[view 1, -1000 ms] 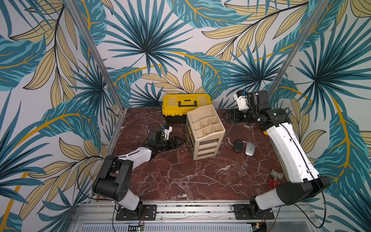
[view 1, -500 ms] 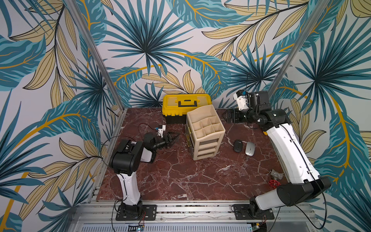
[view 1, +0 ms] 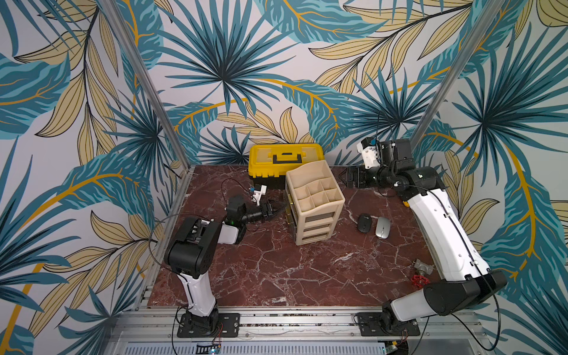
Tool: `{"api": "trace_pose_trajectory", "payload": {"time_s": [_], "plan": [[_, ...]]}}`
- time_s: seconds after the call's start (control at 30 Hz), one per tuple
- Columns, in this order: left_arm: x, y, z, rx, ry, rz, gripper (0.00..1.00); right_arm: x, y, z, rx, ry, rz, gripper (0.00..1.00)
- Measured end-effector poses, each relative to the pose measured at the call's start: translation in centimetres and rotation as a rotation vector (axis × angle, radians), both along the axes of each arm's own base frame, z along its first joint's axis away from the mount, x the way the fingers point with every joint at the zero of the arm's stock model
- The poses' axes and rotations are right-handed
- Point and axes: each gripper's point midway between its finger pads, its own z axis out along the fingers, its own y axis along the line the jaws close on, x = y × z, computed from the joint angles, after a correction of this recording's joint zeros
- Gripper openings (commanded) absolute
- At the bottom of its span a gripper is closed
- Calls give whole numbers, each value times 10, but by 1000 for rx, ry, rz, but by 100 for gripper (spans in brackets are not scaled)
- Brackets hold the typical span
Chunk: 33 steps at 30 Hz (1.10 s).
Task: Take the mice out of the drawer
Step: Open the drawer in the storage box.
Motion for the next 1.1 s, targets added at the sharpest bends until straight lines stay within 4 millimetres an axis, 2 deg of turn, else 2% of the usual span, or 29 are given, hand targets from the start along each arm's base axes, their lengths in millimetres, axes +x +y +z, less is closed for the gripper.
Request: {"api": "trace_pose_trajectory", "payload": {"time_s": [0.27, 0.5, 0.73, 0.93, 1.1], "plan": [[4, 1, -9, 6, 21, 22, 61, 0, 0, 0, 0, 0, 0, 90], [13, -1, -31, 2, 65, 28, 56, 0, 1, 0, 3, 1, 4, 90], [19, -2, -22, -23, 32, 30, 53, -1, 6, -2, 19, 14, 27, 88], [23, -3, -15, -35, 14, 32, 53, 3, 15, -24, 9, 97, 52, 81], [23, -3, -14, -37, 15, 32, 53, -2, 19, -44, -24, 172, 68, 66]]}}
